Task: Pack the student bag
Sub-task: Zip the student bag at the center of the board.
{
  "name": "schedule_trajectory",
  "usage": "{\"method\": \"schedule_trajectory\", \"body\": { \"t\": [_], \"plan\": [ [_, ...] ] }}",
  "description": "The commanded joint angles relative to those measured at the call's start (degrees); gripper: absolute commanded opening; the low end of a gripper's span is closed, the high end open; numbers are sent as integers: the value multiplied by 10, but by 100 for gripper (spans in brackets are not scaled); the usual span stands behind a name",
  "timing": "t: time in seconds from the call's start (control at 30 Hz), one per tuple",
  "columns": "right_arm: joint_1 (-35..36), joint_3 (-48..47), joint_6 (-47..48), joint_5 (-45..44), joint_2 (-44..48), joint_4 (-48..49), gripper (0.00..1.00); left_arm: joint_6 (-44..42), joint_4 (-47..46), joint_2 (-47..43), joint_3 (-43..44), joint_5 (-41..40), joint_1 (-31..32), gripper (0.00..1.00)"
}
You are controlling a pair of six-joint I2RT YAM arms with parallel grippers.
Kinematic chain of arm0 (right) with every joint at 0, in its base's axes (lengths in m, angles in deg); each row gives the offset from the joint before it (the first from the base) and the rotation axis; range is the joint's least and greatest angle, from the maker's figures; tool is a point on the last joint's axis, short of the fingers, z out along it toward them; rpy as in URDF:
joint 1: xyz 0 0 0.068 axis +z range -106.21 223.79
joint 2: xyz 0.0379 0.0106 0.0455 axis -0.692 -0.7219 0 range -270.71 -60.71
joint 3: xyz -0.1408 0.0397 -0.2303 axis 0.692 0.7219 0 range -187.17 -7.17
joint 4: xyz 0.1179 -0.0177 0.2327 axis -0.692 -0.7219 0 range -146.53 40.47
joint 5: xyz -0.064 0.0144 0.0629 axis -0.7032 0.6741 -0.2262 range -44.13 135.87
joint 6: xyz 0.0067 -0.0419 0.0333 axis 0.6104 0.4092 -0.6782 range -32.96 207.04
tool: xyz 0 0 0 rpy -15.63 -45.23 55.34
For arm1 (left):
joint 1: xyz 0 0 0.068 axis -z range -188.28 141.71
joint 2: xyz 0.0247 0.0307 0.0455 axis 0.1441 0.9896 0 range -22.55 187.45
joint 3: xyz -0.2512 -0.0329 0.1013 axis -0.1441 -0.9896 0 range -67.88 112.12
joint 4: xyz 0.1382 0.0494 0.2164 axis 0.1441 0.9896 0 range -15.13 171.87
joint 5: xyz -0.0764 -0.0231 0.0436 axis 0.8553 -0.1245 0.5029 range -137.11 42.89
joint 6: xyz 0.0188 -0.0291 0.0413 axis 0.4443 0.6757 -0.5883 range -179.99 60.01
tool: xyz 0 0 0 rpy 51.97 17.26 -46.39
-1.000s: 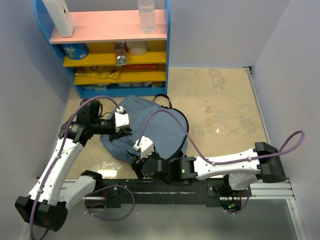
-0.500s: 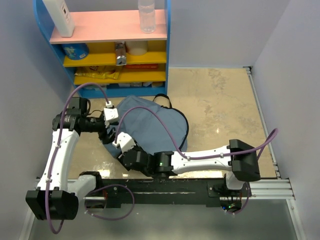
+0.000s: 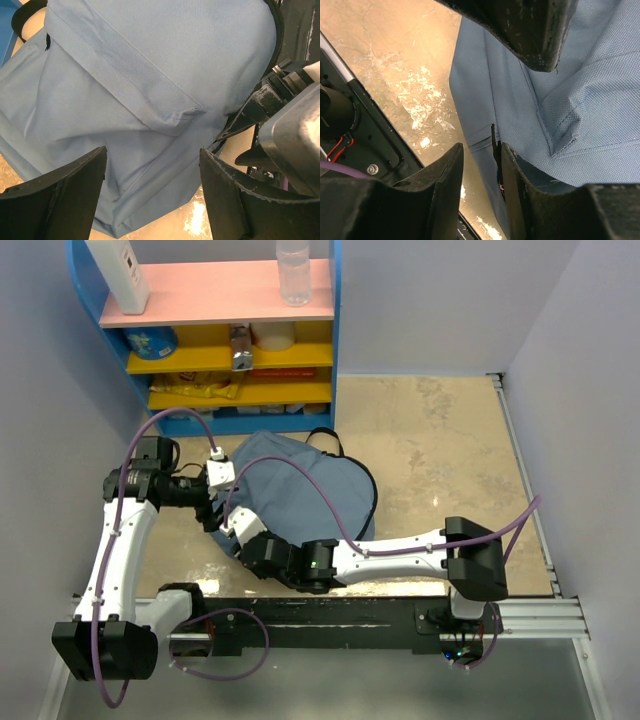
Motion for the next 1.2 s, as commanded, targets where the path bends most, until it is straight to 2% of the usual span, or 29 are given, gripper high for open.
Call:
{"method": "schedule_trajectory", "body": {
  "t": [0.0, 0.13, 0.3, 0.5, 0.73, 1.17],
  "plan": [
    [-10, -27, 8, 5, -9, 3, 38, -39, 34, -2, 23, 42, 2, 79],
    [-15, -26, 8, 3, -6, 3, 35, -61, 53, -9, 23, 50, 1, 79],
    [-26, -29, 9, 6, -16, -1, 25, -64, 50, -11, 22, 48, 1, 80],
    [-29, -56, 14, 6, -41, -18, 1, -95, 74, -12, 27, 58, 1, 80],
    [-29, -59, 17, 5, -30, -16, 0, -100, 73, -31, 32, 56, 1, 83],
    [-33, 0, 6, -15, 58, 42, 0, -110, 82, -17, 31, 51, 1, 83]
  ]
}}
